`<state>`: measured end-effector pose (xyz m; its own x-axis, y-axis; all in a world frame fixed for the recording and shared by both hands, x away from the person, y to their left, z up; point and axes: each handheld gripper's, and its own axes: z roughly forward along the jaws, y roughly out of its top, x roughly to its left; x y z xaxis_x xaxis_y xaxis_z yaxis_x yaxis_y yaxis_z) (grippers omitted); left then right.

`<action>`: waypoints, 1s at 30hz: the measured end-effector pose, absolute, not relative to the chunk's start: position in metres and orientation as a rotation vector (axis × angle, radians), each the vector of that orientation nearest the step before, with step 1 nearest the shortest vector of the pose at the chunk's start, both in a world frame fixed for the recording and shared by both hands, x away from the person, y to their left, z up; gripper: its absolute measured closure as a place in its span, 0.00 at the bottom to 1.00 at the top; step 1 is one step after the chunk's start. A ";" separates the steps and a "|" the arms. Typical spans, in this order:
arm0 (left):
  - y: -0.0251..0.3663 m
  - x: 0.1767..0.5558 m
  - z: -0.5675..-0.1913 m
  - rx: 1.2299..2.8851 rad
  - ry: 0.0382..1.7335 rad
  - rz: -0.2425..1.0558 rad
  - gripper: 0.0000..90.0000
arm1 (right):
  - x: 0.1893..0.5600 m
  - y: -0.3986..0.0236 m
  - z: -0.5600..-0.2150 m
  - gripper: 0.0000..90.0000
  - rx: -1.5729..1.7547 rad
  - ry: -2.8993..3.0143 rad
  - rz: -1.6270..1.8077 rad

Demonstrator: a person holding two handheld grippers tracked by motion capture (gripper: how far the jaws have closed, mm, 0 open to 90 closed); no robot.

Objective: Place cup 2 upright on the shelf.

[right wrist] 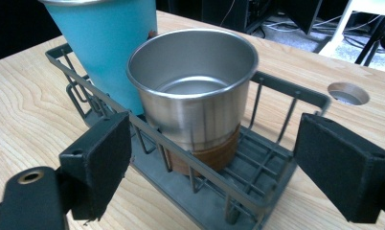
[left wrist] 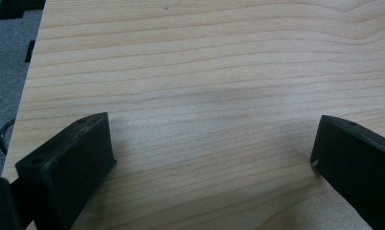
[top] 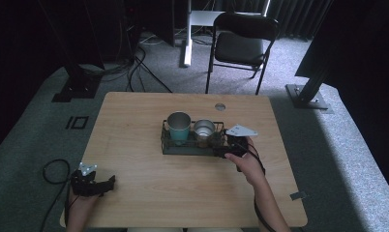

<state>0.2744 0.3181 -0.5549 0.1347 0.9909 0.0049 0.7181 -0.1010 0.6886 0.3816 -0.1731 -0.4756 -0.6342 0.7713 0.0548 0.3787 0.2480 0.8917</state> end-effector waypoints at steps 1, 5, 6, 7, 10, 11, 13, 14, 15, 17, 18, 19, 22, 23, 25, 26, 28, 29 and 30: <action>0.318 0.274 -0.555 1.880 1.638 0.659 0.02 | 0.381 -0.175 -0.475 0.14 1.051 2.129 1.355; 0.318 0.274 -0.555 1.880 1.638 0.659 0.01 | 0.376 -0.183 -0.473 0.14 1.049 2.116 1.352; 0.318 0.274 -0.555 1.880 1.638 0.659 0.01 | 0.374 -0.186 -0.473 0.14 1.045 2.114 1.350; 0.318 0.274 -0.555 1.880 1.638 0.659 0.02 | 0.373 -0.187 -0.473 0.14 1.048 2.114 1.348; 0.318 0.274 -0.555 1.879 1.638 0.659 0.01 | 0.370 -0.193 -0.473 0.14 1.035 2.118 1.336; 0.318 0.274 -0.555 1.879 1.638 0.659 0.01 | 0.368 -0.194 -0.473 0.14 1.035 2.119 1.334; 0.318 0.274 -0.555 1.879 1.638 0.659 0.01 | 0.367 -0.198 -0.474 0.14 1.049 2.111 1.350; 0.318 0.274 -0.555 1.880 1.638 0.659 0.01 | 0.366 -0.200 -0.475 0.14 1.052 2.109 1.352; 0.318 0.274 -0.555 1.880 1.638 0.659 0.01 | 0.365 -0.202 -0.476 0.14 1.053 2.108 1.350; 0.318 0.274 -0.555 1.879 1.638 0.659 0.01 | 0.364 -0.205 -0.477 0.14 1.058 2.109 1.347; 0.318 0.274 -0.555 1.880 1.638 0.660 0.02 | 0.363 -0.206 -0.478 0.14 1.061 2.110 1.349; 0.318 0.274 -0.555 1.880 1.638 0.659 0.01 | 0.362 -0.208 -0.480 0.14 1.060 2.114 1.352; 0.318 0.274 -0.555 1.880 1.638 0.659 0.01 | 0.360 -0.213 -0.485 0.14 1.057 2.125 1.332; 0.318 0.274 -0.555 1.880 1.638 0.659 0.01 | 0.359 -0.214 -0.487 0.14 1.060 2.127 1.328; 0.318 0.274 -0.555 1.880 1.638 0.659 0.02 | 0.358 -0.218 -0.491 0.14 1.069 2.126 1.313; 0.318 0.274 -0.555 1.879 1.638 0.659 0.01 | 0.357 -0.219 -0.493 0.14 1.076 2.126 1.302; 0.318 0.274 -0.555 1.880 1.638 0.659 0.01 | 0.356 -0.222 -0.497 0.14 1.087 2.127 1.281; 0.318 0.274 -0.555 1.879 1.638 0.659 0.02 | 0.356 -0.223 -0.499 0.14 1.094 2.129 1.272; 0.318 0.274 -0.555 1.880 1.638 0.659 0.01 | 0.355 -0.225 -0.501 0.14 1.100 2.126 1.252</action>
<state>0.2744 0.3181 -0.5549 0.1347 0.9909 0.0052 0.7181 -0.1012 0.6885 0.3550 -0.2250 -0.5011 -0.5887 0.8080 0.0241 0.4132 0.2752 0.8681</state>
